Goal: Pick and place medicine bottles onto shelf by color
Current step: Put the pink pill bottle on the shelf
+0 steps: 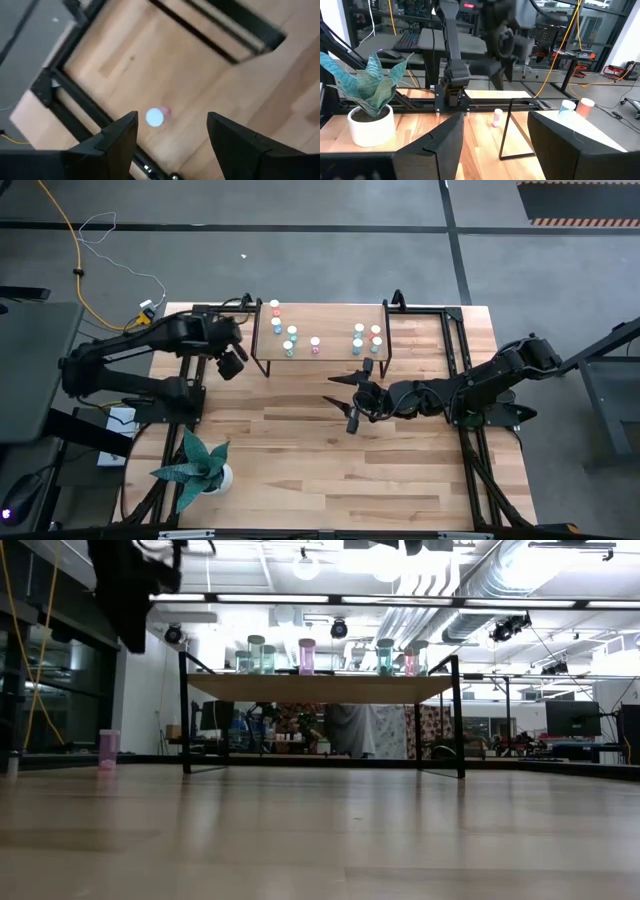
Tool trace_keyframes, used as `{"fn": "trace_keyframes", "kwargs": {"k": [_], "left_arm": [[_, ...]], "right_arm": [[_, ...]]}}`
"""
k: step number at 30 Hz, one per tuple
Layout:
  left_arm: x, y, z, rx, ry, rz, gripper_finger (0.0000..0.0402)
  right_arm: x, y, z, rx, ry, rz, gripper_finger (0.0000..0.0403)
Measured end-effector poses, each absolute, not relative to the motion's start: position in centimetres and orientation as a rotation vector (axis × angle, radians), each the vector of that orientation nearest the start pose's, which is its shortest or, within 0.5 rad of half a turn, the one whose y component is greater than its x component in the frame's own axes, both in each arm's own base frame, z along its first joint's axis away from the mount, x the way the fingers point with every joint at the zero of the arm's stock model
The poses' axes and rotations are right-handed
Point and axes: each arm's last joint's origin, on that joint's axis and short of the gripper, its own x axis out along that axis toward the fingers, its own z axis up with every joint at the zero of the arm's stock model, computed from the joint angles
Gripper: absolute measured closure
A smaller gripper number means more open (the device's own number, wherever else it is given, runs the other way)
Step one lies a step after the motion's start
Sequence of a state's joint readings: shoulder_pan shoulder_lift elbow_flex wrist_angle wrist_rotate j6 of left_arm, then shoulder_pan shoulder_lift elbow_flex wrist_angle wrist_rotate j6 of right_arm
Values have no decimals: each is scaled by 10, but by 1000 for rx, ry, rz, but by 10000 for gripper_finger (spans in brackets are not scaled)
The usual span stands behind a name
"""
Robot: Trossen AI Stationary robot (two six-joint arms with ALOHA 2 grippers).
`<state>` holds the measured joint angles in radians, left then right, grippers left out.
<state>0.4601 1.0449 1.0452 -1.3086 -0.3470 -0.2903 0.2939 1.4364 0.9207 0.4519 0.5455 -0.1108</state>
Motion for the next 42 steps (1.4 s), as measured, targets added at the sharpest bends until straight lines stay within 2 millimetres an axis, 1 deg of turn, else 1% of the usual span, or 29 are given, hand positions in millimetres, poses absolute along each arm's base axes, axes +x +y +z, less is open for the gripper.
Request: {"fn": "trace_keyframes", "kwargs": {"k": [4, 7, 9, 12, 16, 20, 23, 27, 29, 34, 42], "left_arm": [[142, 92, 279, -336, 1365, 738, 174], [141, 95, 258, -326, 1447, 594, 174], [140, 95, 244, -285, 1490, 510, 174], [137, 95, 225, -200, 1525, 443, 174], [134, 95, 207, -81, 1568, 373, 174], [134, 96, 201, 3, 1583, 355, 174], [134, 98, 201, 61, 1597, 386, 174], [134, 98, 202, 119, 1609, 383, 174], [133, 99, 202, 134, 1618, 373, 174], [126, 99, 193, 153, 1670, 330, 174], [119, 108, 182, 153, 1676, 381, 174]], "right_arm": [[310, 78, 290, -139, 81, -247, 191], [310, 78, 288, -145, 100, -246, 191], [310, 78, 287, -141, 106, -246, 191], [310, 78, 287, -130, 109, -246, 191], [310, 78, 287, -129, 108, -246, 191], [310, 78, 287, -129, 105, -247, 191], [310, 78, 287, -128, 104, -247, 191], [310, 78, 287, -129, 104, -247, 191], [310, 78, 287, -128, 104, -247, 191], [310, 78, 287, -128, 105, -247, 191], [310, 78, 286, -131, 111, -246, 191]]}}
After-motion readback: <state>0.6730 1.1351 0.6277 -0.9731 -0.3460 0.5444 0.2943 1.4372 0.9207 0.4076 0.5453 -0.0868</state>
